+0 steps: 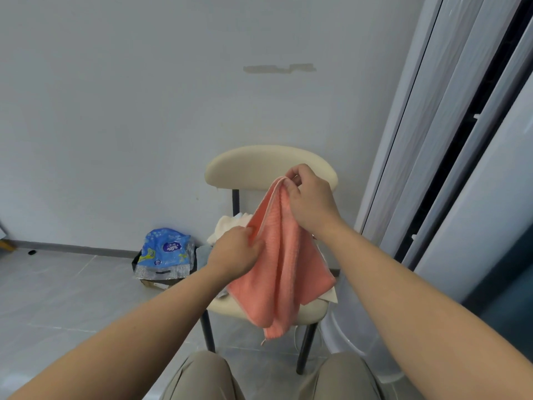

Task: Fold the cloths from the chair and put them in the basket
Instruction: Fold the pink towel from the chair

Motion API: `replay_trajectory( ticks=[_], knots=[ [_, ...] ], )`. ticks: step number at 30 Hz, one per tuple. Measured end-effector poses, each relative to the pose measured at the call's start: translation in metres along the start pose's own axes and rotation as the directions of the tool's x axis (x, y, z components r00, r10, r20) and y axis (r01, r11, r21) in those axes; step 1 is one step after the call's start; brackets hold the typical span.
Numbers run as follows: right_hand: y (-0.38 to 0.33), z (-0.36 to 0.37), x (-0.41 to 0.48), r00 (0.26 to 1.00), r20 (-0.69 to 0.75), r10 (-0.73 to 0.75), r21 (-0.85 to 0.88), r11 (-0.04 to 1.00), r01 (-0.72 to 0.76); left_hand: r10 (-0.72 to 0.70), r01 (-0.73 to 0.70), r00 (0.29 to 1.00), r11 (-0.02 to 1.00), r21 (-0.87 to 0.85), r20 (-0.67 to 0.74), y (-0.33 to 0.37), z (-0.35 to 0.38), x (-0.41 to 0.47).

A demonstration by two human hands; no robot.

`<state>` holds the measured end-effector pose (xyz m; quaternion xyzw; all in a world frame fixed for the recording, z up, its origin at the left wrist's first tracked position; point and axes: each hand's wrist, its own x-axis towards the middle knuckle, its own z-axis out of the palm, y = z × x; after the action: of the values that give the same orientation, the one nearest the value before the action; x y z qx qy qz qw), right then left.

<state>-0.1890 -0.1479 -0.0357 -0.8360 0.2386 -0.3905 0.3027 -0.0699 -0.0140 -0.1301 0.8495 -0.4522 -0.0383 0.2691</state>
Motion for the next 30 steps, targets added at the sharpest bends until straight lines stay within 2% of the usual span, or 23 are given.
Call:
replay_trajectory(
  ticks=[2, 5, 7, 10, 12, 15, 18, 20, 23, 27, 30],
  knots=[
    [0.002, -0.001, 0.001, 1.000, -0.025, -0.013, -0.005, 1.000, 0.013, 0.038, -0.044, 0.998, 0.993, 0.112, 0.059, -0.011, 0.001, 0.002],
    [0.003, -0.003, 0.003, 0.999, -0.051, -0.016, -0.009, 1.000, 0.015, 0.080, -0.112, 0.982, 0.977, 0.183, 0.174, -0.025, 0.005, 0.002],
    [0.004, -0.004, 0.003, 0.998, -0.058, -0.015, -0.016, 1.000, 0.014, 0.099, -0.128, 0.983, 0.974, 0.188, 0.156, -0.029, 0.007, 0.002],
    [0.009, -0.008, 0.002, 0.996, -0.086, 0.003, -0.016, 1.000, -0.005, 0.049, -0.070, 0.994, 0.974, 0.217, 0.102, -0.032, 0.003, 0.001],
    [0.013, -0.012, -0.001, 0.992, -0.117, 0.034, -0.002, 0.999, -0.035, 0.072, -0.092, 0.995, 0.927, 0.363, 0.069, -0.033, -0.005, 0.000],
    [0.018, -0.017, -0.004, 0.979, -0.168, 0.114, 0.029, 0.993, -0.110, 0.097, -0.121, 0.993, 0.800, 0.588, 0.073, -0.034, -0.020, 0.000],
    [0.023, -0.023, -0.005, 0.950, -0.246, 0.192, 0.059, 0.981, -0.183, 0.043, -0.113, 0.992, 0.719, 0.686, 0.118, -0.034, -0.037, 0.004],
    [0.025, -0.029, -0.004, 0.927, -0.289, 0.239, 0.072, 0.971, -0.227, -0.018, -0.051, 0.995, 0.769, 0.637, 0.101, -0.039, -0.049, 0.007],
    [0.029, -0.037, -0.007, 0.911, -0.315, 0.265, 0.071, 0.964, -0.256, -0.046, 0.036, 0.999, 0.898, 0.438, 0.012, -0.048, -0.067, 0.011],
    [0.036, -0.042, -0.011, 0.880, -0.345, 0.327, 0.129, 0.945, -0.300, 0.023, 0.002, 0.994, 0.974, 0.225, -0.109, -0.051, -0.086, 0.003],
    [0.050, -0.041, -0.019, 0.843, -0.359, 0.400, 0.170, 0.916, -0.362, -0.014, 0.013, 0.977, 1.000, -0.007, -0.212, -0.055, -0.094, -0.005]
  ],
)
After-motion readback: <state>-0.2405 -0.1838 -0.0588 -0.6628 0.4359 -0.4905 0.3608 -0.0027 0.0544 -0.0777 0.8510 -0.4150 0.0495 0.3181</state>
